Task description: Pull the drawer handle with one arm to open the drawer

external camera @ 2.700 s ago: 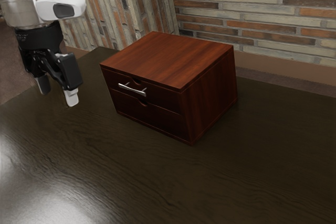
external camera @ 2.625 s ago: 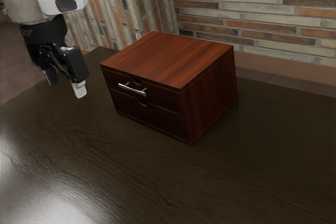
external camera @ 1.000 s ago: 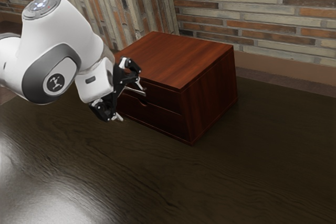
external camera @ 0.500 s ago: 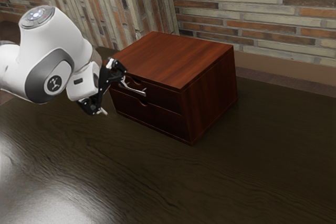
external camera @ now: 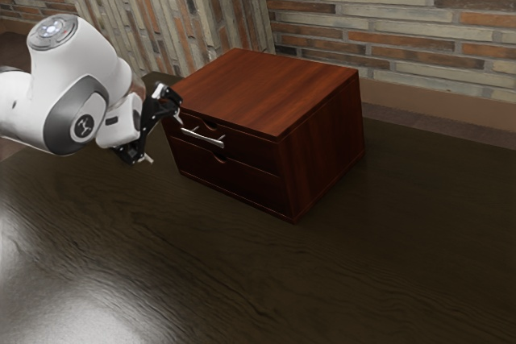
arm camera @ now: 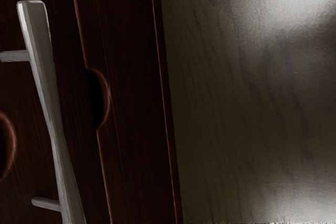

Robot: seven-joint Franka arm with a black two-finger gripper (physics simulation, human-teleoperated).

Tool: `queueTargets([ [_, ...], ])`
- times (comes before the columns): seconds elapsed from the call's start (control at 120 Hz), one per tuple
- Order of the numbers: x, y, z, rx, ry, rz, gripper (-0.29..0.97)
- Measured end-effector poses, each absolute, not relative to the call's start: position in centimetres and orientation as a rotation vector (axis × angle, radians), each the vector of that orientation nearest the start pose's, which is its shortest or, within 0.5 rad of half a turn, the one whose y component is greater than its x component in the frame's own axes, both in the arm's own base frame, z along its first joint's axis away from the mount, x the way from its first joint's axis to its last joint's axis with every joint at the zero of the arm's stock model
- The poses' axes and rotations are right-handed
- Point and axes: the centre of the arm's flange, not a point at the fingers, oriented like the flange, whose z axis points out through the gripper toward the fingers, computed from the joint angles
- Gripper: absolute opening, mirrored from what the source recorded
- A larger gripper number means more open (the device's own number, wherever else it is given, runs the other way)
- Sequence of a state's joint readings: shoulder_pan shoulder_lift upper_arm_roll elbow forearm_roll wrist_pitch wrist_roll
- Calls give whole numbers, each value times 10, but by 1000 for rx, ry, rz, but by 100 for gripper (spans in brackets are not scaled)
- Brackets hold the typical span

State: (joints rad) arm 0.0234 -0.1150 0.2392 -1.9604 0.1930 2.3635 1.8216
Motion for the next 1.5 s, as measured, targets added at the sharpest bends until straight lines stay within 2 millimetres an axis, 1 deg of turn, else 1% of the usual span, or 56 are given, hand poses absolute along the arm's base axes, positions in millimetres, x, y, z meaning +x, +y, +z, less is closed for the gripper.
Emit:
queueTargets([
  [0.117,550,156,578,-1752,1934,-192,66],
  [0.375,559,152,567,-1736,1958,-210,59],
  [0.6,572,126,557,-1689,2007,-235,55],
  [0.725,575,121,549,-1697,2021,-253,54],
  [0.858,575,125,546,-1734,2009,-291,55],
  [1.042,576,137,541,-1776,1988,-313,57],
  [1.125,579,141,543,-1781,1978,-317,54],
  [1.275,580,148,547,-1782,1965,-325,52],
  [1.5,580,156,541,-1799,1964,-319,52],
])
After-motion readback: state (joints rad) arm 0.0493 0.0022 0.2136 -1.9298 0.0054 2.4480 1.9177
